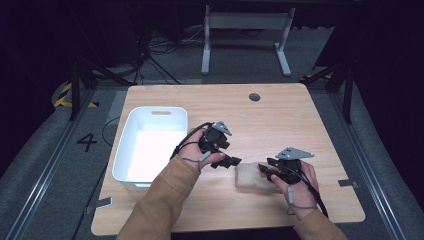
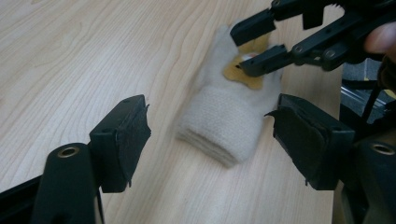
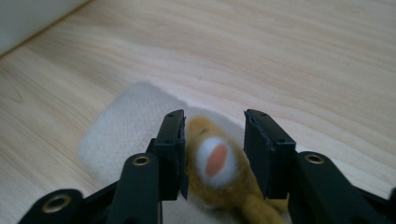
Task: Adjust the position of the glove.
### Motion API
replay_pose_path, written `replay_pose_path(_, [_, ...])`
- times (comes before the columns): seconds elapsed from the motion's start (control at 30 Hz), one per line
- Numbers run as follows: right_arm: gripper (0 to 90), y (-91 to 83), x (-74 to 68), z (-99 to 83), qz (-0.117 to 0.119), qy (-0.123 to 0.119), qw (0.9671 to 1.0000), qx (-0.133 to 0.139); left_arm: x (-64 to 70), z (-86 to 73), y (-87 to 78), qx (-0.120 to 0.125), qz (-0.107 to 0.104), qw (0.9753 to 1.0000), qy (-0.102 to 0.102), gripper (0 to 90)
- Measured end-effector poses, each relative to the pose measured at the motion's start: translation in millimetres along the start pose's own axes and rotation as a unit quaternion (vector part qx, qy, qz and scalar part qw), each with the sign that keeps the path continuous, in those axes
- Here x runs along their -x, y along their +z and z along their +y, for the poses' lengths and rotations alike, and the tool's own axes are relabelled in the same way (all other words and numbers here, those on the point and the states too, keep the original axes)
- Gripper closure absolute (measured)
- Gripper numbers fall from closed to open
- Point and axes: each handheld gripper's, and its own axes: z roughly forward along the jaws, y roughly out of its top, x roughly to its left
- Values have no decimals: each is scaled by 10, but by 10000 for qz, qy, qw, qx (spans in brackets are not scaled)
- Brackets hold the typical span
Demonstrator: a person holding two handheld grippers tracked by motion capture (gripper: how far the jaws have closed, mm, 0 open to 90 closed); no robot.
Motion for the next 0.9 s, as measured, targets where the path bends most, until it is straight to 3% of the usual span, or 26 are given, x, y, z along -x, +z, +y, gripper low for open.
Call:
replay_pose_path(0.27, [559,-120,166,58,7,-71,9996,283,1,-9,16,-6,-23,10000,69,311])
replay_pose_path(0.37, [566,-131,263,72,88,-128,9995,264,1,-1,12,-168,-6,9999,-7,349])
replay_pose_path(0.57, [566,-226,468,90,229,-86,9988,430,26,3,32,-184,38,9997,137,305])
replay_pose_path(0.6, [571,-277,572,76,306,15,9985,444,38,4,38,-171,31,9997,184,298])
replay_pose_path(0.73, [608,-367,726,48,267,255,9985,406,72,13,65,-171,-6,9994,284,290])
replay_pose_path(0.8, [608,-378,755,44,271,266,9985,397,74,13,75,-201,-5,9994,290,288])
replay_pose_path(0.9, [543,-389,875,17,291,374,9981,398,71,3,108,-240,18,9992,308,279])
